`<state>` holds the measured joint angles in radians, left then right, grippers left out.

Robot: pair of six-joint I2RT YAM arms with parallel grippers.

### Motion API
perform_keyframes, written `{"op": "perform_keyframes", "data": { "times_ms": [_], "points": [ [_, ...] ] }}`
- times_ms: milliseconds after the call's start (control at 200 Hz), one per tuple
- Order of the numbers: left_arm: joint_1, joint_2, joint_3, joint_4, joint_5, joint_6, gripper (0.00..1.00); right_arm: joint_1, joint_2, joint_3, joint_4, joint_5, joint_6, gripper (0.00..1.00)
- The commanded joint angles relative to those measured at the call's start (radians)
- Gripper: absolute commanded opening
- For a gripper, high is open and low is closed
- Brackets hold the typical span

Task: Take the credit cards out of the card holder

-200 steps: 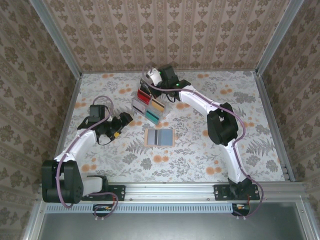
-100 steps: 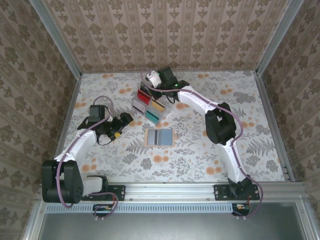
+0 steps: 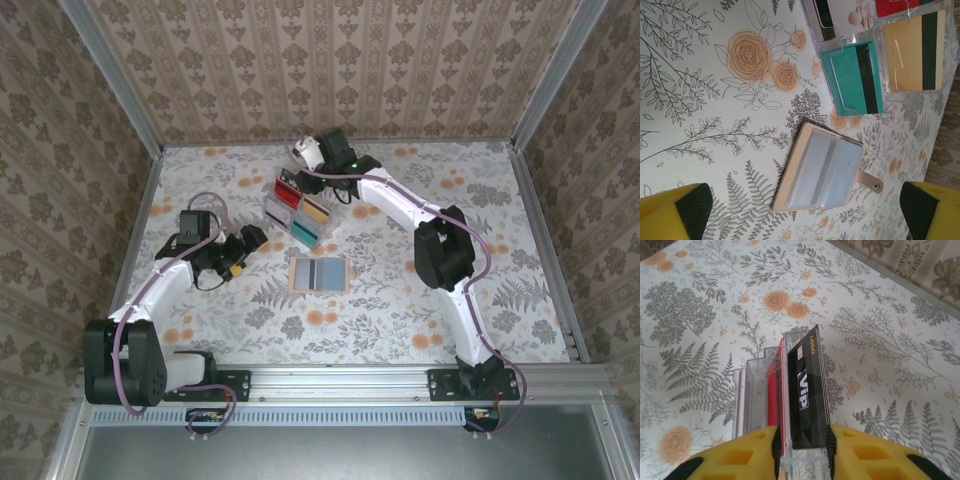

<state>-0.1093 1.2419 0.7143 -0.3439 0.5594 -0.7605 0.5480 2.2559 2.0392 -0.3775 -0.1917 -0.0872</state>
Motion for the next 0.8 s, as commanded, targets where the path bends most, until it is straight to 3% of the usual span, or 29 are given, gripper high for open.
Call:
{"op": "perform_keyframes", "data": {
  "times_ms": [0,100,330,600,795],
  "points": [
    [0.011,0.004,0.002,0.006,0.018,0.036,1.00,0.013,-0.160,-0.068,-0.018,0.023,0.120,0.42],
    [0.010,0.004,0.002,0.000,0.010,0.043,1.00,0.036,-0.261,-0.205,-0.006,0.059,0.212,0.53],
    [0.013,0.010,0.014,-0.016,-0.023,0.068,1.00,0.162,-0.441,-0.484,-0.087,0.159,0.429,0.63],
    [0.032,0.023,0.029,-0.018,-0.045,0.073,1.00,0.287,-0.451,-0.733,-0.054,0.177,0.818,0.65],
    [0.048,0.037,0.044,-0.033,-0.052,0.078,1.00,0.326,-0.340,-0.695,-0.092,0.241,0.910,0.59]
  ]
}}
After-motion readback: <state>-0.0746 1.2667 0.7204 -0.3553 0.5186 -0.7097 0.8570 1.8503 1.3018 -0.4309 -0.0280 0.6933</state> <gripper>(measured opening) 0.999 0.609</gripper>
